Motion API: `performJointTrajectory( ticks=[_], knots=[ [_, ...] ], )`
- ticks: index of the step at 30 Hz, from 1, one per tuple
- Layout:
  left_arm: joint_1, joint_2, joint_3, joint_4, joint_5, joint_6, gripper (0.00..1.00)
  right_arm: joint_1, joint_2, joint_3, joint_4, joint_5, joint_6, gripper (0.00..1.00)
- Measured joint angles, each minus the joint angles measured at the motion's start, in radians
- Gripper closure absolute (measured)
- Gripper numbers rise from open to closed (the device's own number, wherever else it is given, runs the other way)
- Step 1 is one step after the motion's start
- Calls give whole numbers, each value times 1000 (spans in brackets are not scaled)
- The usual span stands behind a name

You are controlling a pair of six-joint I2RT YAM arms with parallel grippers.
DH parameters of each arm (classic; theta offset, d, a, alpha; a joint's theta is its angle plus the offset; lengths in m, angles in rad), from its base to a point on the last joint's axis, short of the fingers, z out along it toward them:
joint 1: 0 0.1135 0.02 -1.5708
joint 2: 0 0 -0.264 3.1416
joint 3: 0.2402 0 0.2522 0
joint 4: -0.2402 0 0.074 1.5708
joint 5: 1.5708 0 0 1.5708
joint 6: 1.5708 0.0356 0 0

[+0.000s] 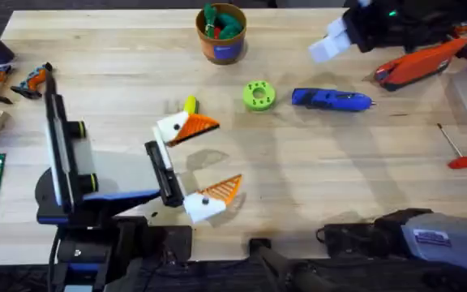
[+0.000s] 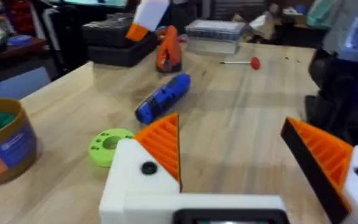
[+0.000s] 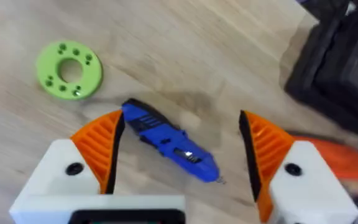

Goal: Pick up the gripper from the table and insert it into the empty holder that is missing its gripper. Then pick up a screw, insert it into the mounting hole, and use the screwdriver to tighten it. Finally, clean up the table by picking up the vegetable and placing it into the bucket.

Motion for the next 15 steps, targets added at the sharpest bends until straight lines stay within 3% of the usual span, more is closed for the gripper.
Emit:
performJointTrajectory(
  ticks=[2,7,11,15],
  knots=[
    [0,0,2,-1,-44,-31,16,0,-41,0,-30,-2,104,14],
    [0,22,89,-154,-208,-94,17,0,-132,0,-153,-23,304,14],
    [0,137,256,-259,-320,-94,16,0,-186,0,-206,-54,409,14],
    [0,329,444,-423,-400,-47,16,0,-255,-62,-189,-70,474,14]
  ],
)
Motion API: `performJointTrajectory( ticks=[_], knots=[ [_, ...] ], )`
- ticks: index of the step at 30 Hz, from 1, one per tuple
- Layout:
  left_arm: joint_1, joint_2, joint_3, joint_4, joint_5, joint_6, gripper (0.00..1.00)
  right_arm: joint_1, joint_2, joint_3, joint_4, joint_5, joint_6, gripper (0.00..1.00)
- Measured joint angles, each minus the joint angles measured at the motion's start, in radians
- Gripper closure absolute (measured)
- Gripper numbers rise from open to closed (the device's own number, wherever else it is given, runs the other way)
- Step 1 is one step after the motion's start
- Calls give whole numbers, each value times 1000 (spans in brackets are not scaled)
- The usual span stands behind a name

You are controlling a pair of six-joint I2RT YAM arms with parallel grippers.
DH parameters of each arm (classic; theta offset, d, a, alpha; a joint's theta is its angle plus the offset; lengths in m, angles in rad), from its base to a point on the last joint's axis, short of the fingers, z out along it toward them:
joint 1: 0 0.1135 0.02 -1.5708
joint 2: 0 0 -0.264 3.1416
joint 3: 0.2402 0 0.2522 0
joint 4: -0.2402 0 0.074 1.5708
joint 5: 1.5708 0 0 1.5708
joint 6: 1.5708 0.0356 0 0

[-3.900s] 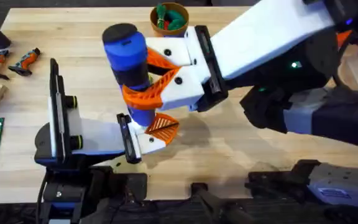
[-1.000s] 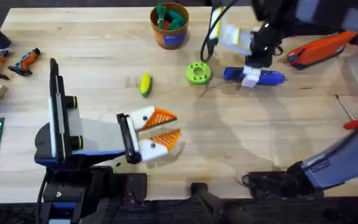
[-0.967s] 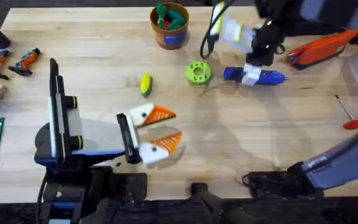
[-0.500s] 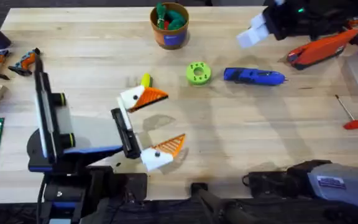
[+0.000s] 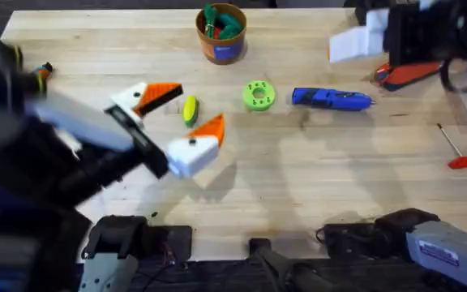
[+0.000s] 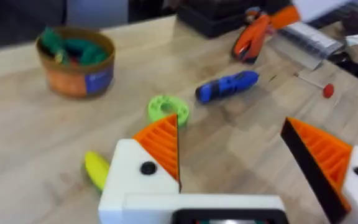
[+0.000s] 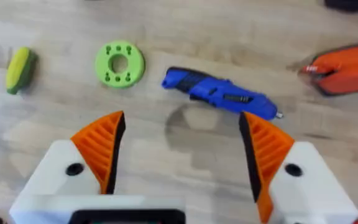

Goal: Pick up the gripper from the table and insert it into the empty holder that is missing its gripper. Then pick up a screw, insert it into the mounting hole, and use the screwdriver to tighten it. Finally, clean up the table by picking up the vegetable and placing it into the bucket.

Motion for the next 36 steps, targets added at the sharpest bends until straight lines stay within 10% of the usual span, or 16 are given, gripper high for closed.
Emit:
performJointTrajectory(
  ticks=[12,23,36],
  knots=[
    [0,729,664,-659,-238,170,15,0,-247,-261,-6,-14,75,14],
    [-15,1127,797,-683,-400,102,15,0,-275,-264,-4,-13,82,13],
    [-223,1210,826,-686,-731,-144,15,0,-275,-265,-3,-13,82,13]
  ],
)
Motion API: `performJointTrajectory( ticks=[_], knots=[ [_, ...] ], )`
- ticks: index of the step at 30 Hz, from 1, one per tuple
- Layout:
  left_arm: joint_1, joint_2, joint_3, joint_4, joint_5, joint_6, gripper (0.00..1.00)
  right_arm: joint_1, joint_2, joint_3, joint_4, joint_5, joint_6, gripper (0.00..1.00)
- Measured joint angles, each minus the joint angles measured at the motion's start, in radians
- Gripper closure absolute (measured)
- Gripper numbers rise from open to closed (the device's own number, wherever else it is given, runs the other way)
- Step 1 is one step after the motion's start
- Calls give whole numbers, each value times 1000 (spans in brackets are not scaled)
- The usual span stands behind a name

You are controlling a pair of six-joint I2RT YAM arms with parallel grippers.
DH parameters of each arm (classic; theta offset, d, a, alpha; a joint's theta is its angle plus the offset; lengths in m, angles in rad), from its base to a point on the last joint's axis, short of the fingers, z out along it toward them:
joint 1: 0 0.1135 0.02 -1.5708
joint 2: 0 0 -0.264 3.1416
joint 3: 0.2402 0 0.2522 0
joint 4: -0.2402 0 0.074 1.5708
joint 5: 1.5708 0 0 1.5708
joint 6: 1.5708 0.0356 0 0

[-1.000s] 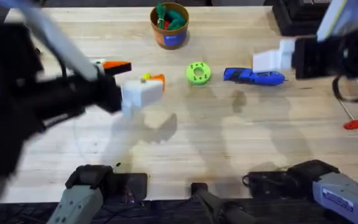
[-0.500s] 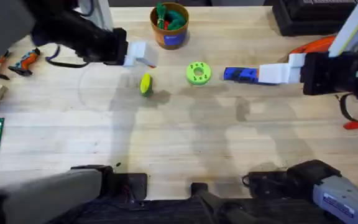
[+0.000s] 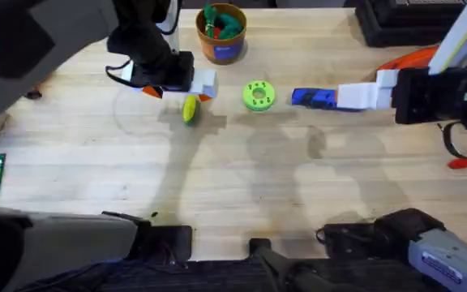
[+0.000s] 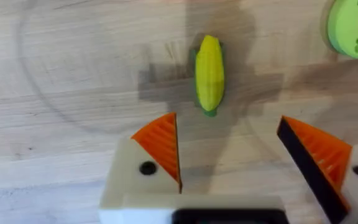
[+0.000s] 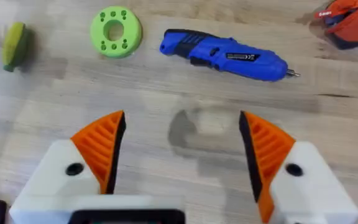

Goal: Pick up the gripper from the table and insert it into the empty holder that is missing its gripper. Then pick up a screw, insert it into the mounting hole, and use the screwdriver to tighten it. Finally, clean up the table by picking up the vegetable and placing it into the bucket.

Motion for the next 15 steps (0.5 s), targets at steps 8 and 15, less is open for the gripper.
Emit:
performJointTrajectory(
  ticks=[8,15],
  knots=[
    [-6,139,6,18,-34,-33,15,0,0,0,0,0,0,13],
    [-6,238,6,66,-34,-39,15,0,0,0,0,0,0,13]
  ],
)
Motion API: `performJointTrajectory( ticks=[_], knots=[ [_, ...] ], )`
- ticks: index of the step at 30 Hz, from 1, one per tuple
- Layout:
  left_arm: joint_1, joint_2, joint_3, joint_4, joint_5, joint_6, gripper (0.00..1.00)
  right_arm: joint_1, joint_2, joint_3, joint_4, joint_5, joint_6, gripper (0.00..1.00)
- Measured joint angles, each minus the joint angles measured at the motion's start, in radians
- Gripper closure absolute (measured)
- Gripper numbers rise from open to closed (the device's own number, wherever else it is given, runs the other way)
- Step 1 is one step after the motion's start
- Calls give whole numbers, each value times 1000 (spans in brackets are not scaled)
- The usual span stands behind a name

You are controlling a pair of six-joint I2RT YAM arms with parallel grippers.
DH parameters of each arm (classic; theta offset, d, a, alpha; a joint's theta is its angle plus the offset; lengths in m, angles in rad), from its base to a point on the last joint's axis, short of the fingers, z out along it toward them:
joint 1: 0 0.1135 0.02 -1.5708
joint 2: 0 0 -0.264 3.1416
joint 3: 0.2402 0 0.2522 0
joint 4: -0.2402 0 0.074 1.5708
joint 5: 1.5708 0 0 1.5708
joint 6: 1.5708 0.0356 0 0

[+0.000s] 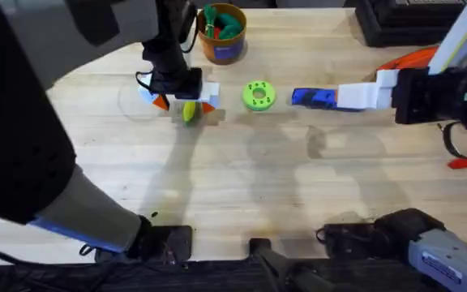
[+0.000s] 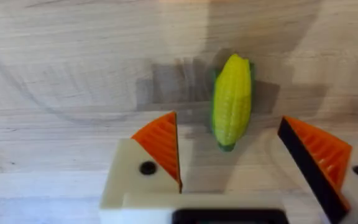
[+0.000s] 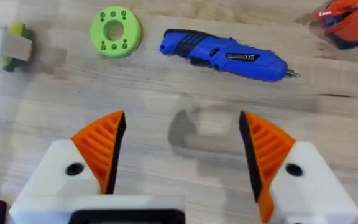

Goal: Pick up the gripper from the table and insert it into the empty holder that is missing its gripper. Then pick up a screw, insert it into the mounting hole, and use the screwdriver to tighten it. Finally, clean up the table by picking up the vegetable and placing it into the bucket.

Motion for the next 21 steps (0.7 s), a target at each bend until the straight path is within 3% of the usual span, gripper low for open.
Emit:
performJointTrajectory(
  ticks=[6,13,21],
  knots=[
    [0,37,0,3,0,-1,9,0,0,0,0,0,0,13],
    [0,74,0,54,0,-7,144,0,0,0,-1,0,0,13],
    [0,79,0,64,0,-7,149,0,0,0,-8,0,0,13]
  ],
)
